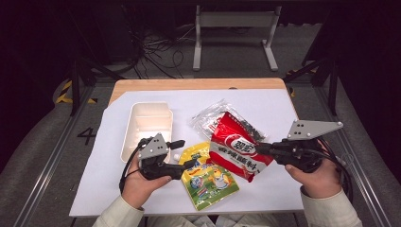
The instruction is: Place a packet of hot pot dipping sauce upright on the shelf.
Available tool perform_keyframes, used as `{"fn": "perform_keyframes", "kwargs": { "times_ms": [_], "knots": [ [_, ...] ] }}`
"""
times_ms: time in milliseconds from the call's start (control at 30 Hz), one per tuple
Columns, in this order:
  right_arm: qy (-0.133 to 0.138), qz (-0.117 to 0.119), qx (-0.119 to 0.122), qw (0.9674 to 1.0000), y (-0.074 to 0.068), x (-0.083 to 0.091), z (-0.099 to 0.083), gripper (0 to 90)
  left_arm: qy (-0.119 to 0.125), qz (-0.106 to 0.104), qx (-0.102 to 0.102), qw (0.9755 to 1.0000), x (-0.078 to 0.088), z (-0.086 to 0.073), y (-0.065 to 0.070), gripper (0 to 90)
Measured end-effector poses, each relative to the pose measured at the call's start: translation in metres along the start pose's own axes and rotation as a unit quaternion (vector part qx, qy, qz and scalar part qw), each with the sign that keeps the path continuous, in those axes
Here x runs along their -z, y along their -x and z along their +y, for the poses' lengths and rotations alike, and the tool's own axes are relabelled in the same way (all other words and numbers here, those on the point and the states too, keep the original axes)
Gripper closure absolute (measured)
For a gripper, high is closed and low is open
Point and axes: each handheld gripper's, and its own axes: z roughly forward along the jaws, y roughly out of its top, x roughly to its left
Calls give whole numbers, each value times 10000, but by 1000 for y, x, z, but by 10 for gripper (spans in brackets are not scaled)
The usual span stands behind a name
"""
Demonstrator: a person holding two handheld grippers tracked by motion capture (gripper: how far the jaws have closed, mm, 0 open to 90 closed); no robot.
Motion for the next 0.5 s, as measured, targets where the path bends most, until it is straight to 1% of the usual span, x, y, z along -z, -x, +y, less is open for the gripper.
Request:
{"fn": "perform_keyframes", "kwargs": {
  "times_ms": [33,167,333,433,500],
  "knots": [
    [0,0,0,10000,0,0,0,880,0,0,0,10000,0,0,0,297],
    [-26,57,45,10000,-1,-5,0,880,128,-214,-8,9997,-12,-2,1,300],
    [-61,167,89,9998,-5,-10,1,879,54,-436,-17,9990,-26,-3,4,310],
    [-55,209,131,9997,-7,-11,1,879,17,-599,-12,9982,-34,-3,5,313],
    [-42,248,135,9996,-8,-12,2,879,-5,-667,-40,9978,-39,-3,6,318]
  ]
}}
